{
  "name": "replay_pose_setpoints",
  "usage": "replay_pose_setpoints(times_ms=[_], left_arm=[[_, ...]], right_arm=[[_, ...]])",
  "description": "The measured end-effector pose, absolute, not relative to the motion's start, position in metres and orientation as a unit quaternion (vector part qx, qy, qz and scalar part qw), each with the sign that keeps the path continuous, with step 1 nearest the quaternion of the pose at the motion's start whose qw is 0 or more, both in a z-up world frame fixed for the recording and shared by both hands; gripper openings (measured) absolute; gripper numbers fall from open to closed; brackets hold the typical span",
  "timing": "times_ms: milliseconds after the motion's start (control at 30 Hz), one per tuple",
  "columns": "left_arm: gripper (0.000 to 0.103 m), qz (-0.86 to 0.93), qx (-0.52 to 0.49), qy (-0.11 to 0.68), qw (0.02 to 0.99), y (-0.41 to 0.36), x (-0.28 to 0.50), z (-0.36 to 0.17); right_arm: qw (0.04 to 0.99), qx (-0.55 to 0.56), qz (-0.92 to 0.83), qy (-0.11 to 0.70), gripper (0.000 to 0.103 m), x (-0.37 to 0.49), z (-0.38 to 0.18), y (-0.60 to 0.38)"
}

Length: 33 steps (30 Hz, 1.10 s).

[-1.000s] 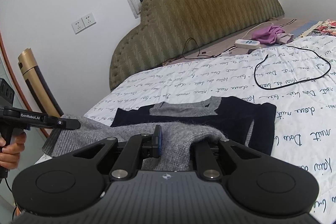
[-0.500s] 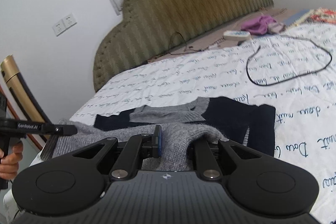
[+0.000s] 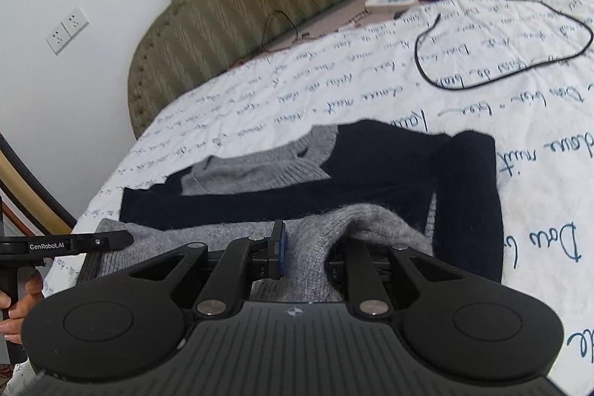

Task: Fold small clothes
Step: 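Lift the hem with both tools and fold it over the navy sleeves, then open both tools to release the folded hem and withdraw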

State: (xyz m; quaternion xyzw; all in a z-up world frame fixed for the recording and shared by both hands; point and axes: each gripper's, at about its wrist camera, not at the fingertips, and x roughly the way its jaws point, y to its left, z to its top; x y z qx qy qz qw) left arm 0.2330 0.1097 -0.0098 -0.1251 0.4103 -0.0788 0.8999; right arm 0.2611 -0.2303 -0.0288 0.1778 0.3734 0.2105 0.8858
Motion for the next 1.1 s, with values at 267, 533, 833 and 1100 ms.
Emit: replay_pose_setpoints(times_ms=[267, 533, 833, 1100], left_arm=[[0.017, -0.102, -0.168, 0.412, 0.890, 0.125, 0.222, -0.009], [0.030, -0.128, -0.203, 0.408, 0.881, 0.146, 0.198, -0.005], [0.030, -0.144, -0.122, 0.420, 0.888, 0.125, 0.190, -0.016], [0.011, -0.142, -0.122, 0.374, 0.908, 0.125, 0.185, 0.004]], right_arm=[[0.869, 0.195, 0.231, 0.392, 0.047, 0.257, -0.034, -0.238], [0.859, 0.202, 0.243, 0.403, 0.059, 0.234, -0.033, -0.254], [0.856, 0.198, 0.249, 0.407, 0.038, 0.215, -0.035, -0.261], [0.866, 0.199, 0.258, 0.381, 0.014, 0.216, -0.020, -0.259]])
